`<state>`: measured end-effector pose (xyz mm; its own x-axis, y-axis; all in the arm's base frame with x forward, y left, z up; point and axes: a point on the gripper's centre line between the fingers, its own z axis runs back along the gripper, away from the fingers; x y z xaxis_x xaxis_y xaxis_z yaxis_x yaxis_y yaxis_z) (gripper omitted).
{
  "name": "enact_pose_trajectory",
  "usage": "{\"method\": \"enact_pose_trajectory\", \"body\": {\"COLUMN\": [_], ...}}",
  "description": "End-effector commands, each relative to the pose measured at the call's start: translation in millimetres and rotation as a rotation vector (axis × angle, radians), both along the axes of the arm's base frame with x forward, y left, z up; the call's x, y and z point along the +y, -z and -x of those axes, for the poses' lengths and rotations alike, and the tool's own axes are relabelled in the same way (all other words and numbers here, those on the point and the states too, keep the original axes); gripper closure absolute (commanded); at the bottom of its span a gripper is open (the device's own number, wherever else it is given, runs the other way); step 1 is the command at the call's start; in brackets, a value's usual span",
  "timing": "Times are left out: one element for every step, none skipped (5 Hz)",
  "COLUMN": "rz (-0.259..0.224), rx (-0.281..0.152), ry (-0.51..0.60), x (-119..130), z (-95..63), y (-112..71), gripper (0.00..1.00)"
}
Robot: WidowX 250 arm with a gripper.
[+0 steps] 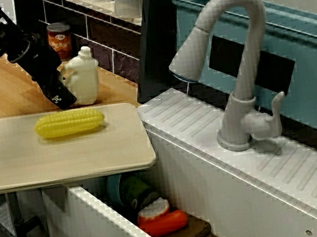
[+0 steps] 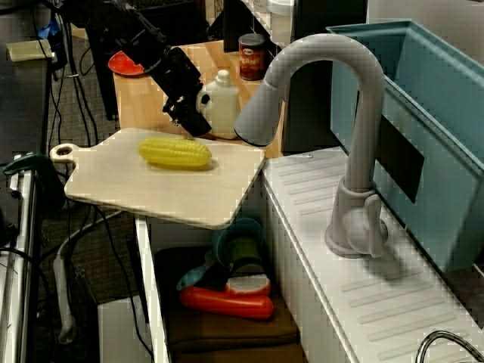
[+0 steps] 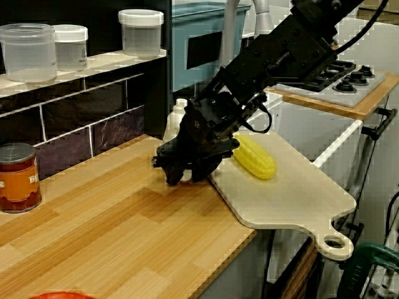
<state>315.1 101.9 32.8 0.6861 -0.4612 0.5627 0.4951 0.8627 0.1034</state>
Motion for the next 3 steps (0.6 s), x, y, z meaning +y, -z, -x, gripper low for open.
{"method": "enact_pose_trajectory", "body": {"rz": [-0.027,-0.024,-0.022], "rx": [-0.033,-0.030,-0.030], "ry": [0.008,0.010,0.009], "x": [7.2,8.0,8.7], "z": [-7.6,-7.9,-7.5], "y": [-11.5,-12.3,-13.5], "gripper": [0.00,0.00,0.00]}}
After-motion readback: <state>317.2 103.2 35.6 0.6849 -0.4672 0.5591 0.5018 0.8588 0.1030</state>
